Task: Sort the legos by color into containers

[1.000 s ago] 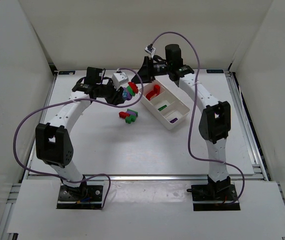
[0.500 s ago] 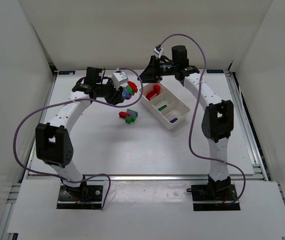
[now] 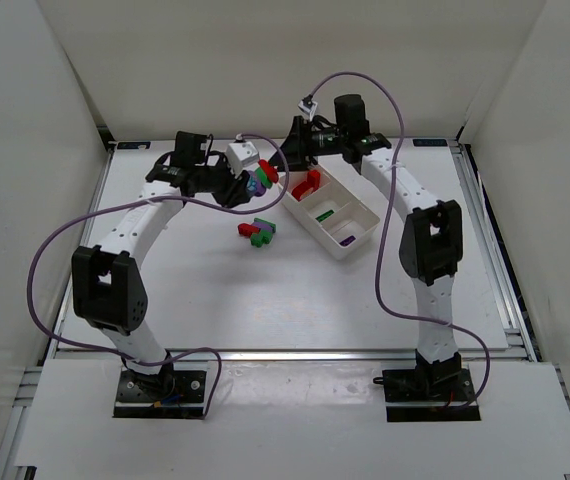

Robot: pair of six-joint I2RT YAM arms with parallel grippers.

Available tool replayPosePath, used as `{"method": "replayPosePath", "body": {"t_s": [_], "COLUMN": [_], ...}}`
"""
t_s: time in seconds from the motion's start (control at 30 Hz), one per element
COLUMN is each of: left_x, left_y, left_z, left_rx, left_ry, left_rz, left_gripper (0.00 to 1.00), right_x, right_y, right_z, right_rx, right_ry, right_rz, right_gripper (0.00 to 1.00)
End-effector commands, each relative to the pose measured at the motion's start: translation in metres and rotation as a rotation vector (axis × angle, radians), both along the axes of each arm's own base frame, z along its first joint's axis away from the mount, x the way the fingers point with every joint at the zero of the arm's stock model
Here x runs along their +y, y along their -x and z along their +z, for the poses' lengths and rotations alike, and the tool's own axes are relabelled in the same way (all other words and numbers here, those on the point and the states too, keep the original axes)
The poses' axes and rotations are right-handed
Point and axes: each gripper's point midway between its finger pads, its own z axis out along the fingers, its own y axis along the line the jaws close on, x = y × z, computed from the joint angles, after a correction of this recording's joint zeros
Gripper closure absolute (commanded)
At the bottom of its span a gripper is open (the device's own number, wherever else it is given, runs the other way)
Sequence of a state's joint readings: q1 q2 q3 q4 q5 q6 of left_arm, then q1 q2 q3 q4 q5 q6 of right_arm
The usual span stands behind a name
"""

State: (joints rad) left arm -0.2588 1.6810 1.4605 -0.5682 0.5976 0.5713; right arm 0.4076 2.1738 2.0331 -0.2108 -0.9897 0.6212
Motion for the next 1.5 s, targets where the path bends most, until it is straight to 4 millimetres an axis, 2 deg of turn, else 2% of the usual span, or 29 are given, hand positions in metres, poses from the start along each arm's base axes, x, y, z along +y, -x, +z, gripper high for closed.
{"method": "replayPosePath", "body": {"t_s": [0.0,0.2,0.3,0.4,0.43,0.5,0.6,0.63,0.83,1.03,1.17,1.27,1.33,1.4,1.43,1.47], "left_x": [-0.011,-0.016,-0.017,-0.018,-0.019,-0.019,-0.019,-0.017,-0.006,0.0,0.004,0.006,0.01,0.016,0.018,0.02], "left_y": [-0.007,-0.006,-0.005,-0.004,-0.004,-0.004,-0.002,-0.003,0.004,0.017,0.023,0.022,0.019,0.013,0.011,0.009], "left_z": [0.026,0.026,0.025,0.024,0.024,0.022,0.016,0.013,-0.008,-0.017,-0.023,-0.02,-0.016,-0.012,-0.012,-0.012], "left_rx": [-0.059,-0.056,-0.054,-0.049,-0.05,-0.048,-0.038,-0.036,-0.015,0.006,0.026,0.028,0.042,0.052,0.06,0.073], "left_ry": [0.037,0.043,0.043,0.042,0.041,0.037,0.028,0.021,-0.033,-0.049,-0.053,-0.041,-0.025,-0.004,0.005,0.015], "left_rz": [-0.027,-0.035,-0.038,-0.038,-0.039,-0.039,-0.037,-0.03,-0.005,0.005,0.019,0.036,0.065,0.095,0.107,0.12], "left_gripper": [0.9,0.9,0.9,0.9,0.9,0.9,0.9,0.9,0.9,0.9,0.9,0.9,0.9,0.9,0.9,0.9], "right_x": [0.004,0.006,0.009,0.011,0.011,0.013,0.013,0.012,0.0,-0.026,-0.036,-0.046,-0.057,-0.07,-0.076,-0.086], "right_y": [-0.005,-0.006,-0.006,-0.004,-0.004,-0.002,-0.001,0.0,-0.002,-0.019,-0.024,-0.028,-0.03,-0.041,-0.042,-0.054], "right_z": [0.0,-0.006,-0.009,-0.008,-0.007,-0.005,0.0,0.0,0.015,0.025,0.027,0.02,0.003,-0.017,-0.033,-0.046], "right_rx": [-0.02,-0.015,-0.013,-0.021,-0.025,-0.041,-0.058,-0.06,-0.108,-0.142,-0.151,-0.151,-0.173,-0.229,-0.213,-0.227], "right_ry": [0.0,0.01,0.011,0.006,0.003,-0.008,-0.015,-0.015,-0.016,-0.005,-0.002,0.027,0.078,0.167,0.234,0.316], "right_rz": [0.003,0.001,0.006,0.016,0.019,0.034,0.039,0.043,0.017,-0.048,-0.067,-0.086,-0.095,-0.137,-0.156,-0.221], "right_gripper": [0.22,0.23,0.33,0.48,0.58,0.7,0.97,1.0,1.0,1.0,1.0,1.0,1.0,1.0,1.0,1.0]}}
